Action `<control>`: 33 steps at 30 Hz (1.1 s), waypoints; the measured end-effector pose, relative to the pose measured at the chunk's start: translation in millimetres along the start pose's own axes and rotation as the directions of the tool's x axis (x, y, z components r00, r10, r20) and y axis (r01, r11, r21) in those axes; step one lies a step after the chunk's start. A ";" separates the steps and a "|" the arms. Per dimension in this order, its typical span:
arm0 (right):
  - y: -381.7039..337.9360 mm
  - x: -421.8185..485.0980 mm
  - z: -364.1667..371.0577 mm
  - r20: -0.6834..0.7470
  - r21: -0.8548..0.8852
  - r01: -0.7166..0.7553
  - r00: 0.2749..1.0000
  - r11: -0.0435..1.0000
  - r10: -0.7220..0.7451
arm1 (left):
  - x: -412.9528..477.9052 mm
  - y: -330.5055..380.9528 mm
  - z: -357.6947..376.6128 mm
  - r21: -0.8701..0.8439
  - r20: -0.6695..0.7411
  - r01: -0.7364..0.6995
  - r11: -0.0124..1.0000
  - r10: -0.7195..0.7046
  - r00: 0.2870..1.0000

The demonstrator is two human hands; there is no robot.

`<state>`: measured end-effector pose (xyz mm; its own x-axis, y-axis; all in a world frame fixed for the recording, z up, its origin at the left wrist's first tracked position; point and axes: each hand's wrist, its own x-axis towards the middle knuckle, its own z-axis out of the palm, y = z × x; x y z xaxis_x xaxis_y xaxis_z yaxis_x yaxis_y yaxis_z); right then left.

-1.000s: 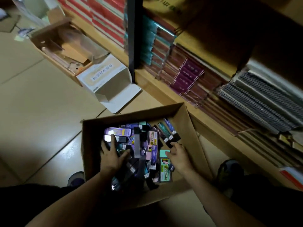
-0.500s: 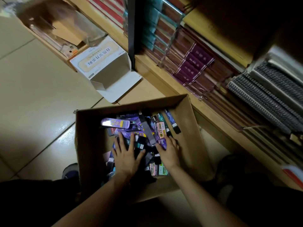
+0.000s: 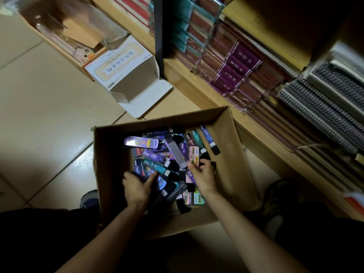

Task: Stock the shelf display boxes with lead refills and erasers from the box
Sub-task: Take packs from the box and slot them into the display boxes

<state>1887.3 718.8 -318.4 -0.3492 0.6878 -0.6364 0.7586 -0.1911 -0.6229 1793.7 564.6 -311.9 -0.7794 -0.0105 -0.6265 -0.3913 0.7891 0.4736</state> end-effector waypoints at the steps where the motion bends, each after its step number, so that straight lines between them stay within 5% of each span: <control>1: -1.4 1.7 2.3 -0.019 -0.047 -0.018 1.000 0.999 0.017 | 2.4 0.8 2.1 -0.033 0.005 0.049 0.998 -0.048 0.999; 4: -9.3 8.2 9.7 -0.089 -0.149 -0.063 0.995 0.987 0.050 | 10.8 3.7 7.7 -0.110 0.045 0.152 0.982 -0.147 0.988; 10: -11.6 16.3 18.9 0.049 0.104 -0.165 0.986 0.981 0.160 | 18.2 3.6 9.1 -0.174 0.165 0.151 0.973 -0.122 0.979; 22: -7.6 6.2 14.2 0.041 0.189 -0.020 0.999 0.982 0.012 | -8.0 6.2 9.0 -0.247 -0.046 0.149 0.958 -0.165 0.985; 33: -14.6 6.9 10.8 0.077 0.160 -0.052 0.996 0.986 0.040 | -35.6 10.4 17.8 -0.421 -0.047 -0.053 0.905 0.037 0.998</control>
<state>1867.9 718.8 -318.6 -0.3600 0.6240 -0.6936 0.6780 -0.3357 -0.6539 1826.0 584.1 -295.7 -0.8155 -0.0106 -0.5786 -0.5189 0.4562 0.7229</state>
